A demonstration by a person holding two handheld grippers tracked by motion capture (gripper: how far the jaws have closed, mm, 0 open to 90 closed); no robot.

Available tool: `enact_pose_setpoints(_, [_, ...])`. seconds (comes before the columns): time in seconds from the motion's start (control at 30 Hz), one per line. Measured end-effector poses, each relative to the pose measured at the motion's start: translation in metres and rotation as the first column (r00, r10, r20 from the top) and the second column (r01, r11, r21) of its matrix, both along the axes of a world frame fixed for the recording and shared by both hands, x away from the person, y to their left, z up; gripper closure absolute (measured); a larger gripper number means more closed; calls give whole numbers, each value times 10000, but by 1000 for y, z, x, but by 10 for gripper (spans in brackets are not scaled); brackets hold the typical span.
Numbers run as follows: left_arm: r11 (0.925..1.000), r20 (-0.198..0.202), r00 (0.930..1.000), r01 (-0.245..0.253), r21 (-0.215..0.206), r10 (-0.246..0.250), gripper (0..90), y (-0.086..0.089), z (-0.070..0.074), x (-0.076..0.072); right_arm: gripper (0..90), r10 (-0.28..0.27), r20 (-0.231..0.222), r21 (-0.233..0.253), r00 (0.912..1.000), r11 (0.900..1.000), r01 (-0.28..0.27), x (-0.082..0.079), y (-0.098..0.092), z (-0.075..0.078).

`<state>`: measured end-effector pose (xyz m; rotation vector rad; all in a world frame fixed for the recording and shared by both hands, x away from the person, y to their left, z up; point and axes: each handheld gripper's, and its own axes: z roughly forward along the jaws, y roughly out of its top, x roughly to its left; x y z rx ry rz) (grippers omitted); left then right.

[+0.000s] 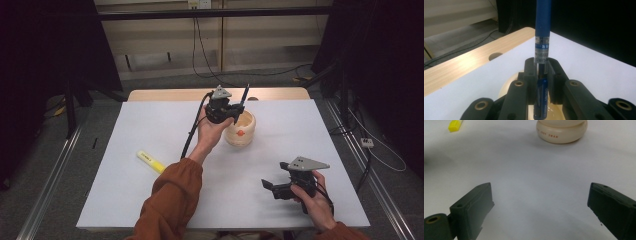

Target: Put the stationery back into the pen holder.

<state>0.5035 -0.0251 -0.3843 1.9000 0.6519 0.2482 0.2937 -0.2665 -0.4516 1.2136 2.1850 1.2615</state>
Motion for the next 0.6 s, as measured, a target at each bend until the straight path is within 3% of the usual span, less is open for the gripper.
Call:
enact_pose_setpoints(0.27, [10000,-279,9996,-56,23,57,771,1,-3,-2,61,11,0,-33,10000,10000,-11,0,1,0])
enact_pose_setpoints(0.37, [9993,-359,9988,-333,156,338,626,1,-1,-3,61,28,9,-21,10000,10000,-28,0,1,0])
enact_pose_setpoints(0.6, [9988,-176,9988,-450,170,453,451,7,5,-6,61,29,16,-11,10000,10000,-29,0,1,0])
